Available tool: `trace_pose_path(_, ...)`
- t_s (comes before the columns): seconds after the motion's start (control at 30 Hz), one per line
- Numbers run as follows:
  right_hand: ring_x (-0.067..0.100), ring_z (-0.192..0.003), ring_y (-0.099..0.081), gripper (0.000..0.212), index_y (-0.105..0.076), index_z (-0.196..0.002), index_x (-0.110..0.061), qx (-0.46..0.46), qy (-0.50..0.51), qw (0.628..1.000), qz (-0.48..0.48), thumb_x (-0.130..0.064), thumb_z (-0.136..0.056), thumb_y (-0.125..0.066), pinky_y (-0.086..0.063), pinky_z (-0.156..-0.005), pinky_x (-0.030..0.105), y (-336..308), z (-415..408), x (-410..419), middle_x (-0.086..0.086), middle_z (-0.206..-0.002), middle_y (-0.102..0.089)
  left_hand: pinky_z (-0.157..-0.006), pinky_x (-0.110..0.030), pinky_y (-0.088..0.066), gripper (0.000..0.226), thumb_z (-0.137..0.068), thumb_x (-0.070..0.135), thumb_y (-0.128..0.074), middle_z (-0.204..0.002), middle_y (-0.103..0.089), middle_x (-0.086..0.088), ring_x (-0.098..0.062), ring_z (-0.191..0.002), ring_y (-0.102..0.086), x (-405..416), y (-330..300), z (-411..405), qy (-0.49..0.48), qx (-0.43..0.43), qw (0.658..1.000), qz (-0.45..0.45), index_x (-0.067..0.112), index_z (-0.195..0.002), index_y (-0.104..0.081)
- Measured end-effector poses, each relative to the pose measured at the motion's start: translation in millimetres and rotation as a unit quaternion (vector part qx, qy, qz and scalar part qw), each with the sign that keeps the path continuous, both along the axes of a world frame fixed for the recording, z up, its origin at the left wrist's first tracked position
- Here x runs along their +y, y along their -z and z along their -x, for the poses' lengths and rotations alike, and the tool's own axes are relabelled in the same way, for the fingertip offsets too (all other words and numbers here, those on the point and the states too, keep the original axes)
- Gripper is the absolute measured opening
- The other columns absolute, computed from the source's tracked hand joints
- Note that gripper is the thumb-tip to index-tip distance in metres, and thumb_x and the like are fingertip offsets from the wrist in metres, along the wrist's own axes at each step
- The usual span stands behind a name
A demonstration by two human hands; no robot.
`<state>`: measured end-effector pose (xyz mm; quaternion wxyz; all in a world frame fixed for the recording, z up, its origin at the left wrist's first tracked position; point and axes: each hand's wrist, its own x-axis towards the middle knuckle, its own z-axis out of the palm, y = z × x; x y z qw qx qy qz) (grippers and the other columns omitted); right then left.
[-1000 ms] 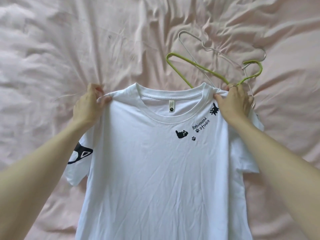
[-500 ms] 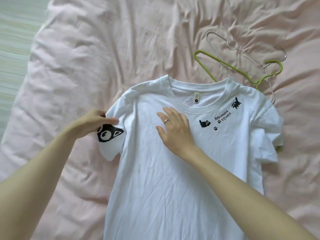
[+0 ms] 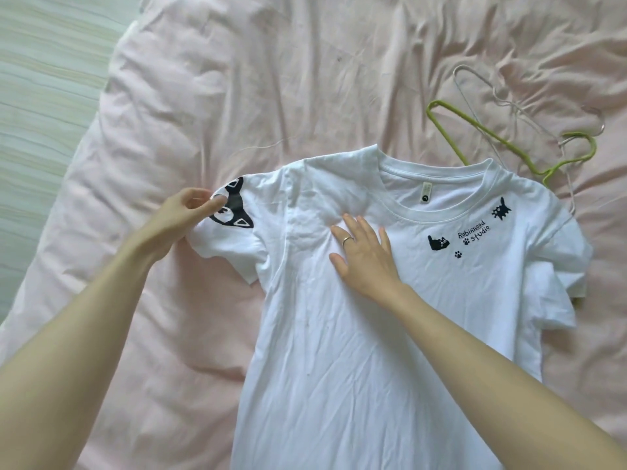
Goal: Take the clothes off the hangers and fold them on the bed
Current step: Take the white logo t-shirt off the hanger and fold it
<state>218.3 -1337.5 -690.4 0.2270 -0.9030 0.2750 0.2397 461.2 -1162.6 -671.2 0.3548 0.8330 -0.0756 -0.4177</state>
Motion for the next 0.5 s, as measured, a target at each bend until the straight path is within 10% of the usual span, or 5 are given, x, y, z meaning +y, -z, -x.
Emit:
trace_pose_path(0.13, 0.015, -0.146, 0.005, 0.052, -0.020, -0.149, -0.024, 0.003, 0.011, 1.000, -0.008, -0.035, -0.100, -0.035, 0.005, -0.117, 0.044, 0, -1, 1, -0.004, -0.159, 0.001, -0.063, -0.026, -0.050, 0.014, -0.080, 0.027, -0.073, -0.075, -0.071, -0.001, -0.013, -0.064, -0.065, 2, -6, -1, 0.013, 0.074, 0.996, -0.040, 0.014, -0.083, -0.072)
trace_pose_path(0.33, 0.013, -0.146, 0.006, 0.052, -0.019, -0.149, -0.024, 0.005, 0.019, 0.999, -0.029, -0.033, -0.100, -0.035, 0.007, -0.117, 0.042, -3, 1, 0, -0.005, -0.159, 0.003, -0.051, -0.015, -0.044, 0.016, -0.089, 0.028, -0.064, -0.084, -0.062, 0.000, -0.002, -0.062, -0.057, 0, -9, -2, -0.135, -0.124, 0.979, 0.087, 0.015, -0.098, -0.062)
trace_pose_path(0.5, 0.014, -0.146, 0.010, 0.055, -0.013, -0.150, -0.024, 0.008, 0.040, 0.999, -0.021, -0.036, -0.100, -0.034, 0.008, -0.116, 0.044, -9, 0, 10, -0.004, -0.159, 0.008, -0.048, -0.022, -0.055, 0.044, -0.093, 0.049, -0.049, -0.080, -0.064, -0.013, -0.012, -0.050, -0.066, 23, 7, 23, -0.256, 0.058, 0.965, 0.015, 0.006, -0.089, -0.054)
